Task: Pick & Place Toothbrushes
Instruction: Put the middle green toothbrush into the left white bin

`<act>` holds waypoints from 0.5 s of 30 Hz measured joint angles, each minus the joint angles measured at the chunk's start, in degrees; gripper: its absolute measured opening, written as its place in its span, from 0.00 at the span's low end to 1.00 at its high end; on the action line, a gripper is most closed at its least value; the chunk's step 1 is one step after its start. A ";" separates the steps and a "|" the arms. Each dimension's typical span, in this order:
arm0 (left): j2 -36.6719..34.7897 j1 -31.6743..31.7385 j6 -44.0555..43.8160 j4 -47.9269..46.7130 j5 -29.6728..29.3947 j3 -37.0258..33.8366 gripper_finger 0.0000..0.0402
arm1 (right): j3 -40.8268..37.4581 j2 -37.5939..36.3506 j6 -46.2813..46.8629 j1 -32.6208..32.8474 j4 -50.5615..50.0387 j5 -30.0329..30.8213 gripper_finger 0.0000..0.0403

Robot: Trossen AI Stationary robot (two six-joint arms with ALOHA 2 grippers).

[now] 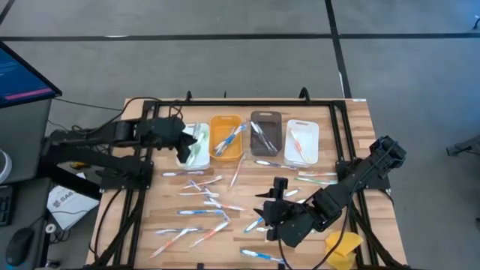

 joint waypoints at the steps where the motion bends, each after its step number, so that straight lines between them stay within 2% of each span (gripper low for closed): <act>1: 0.68 1.36 0.12 -0.25 1.49 0.19 0.08 | -0.31 0.00 0.09 0.00 0.03 0.00 0.48; 8: 7.98 8.79 1.66 -2.89 6.33 0.44 0.09 | -2.41 0.00 2.42 -0.56 -0.11 -0.13 0.48; 15: 14.49 12.60 1.87 -7.09 9.05 0.42 0.08 | -2.46 0.00 2.58 -1.07 -0.38 -0.10 0.47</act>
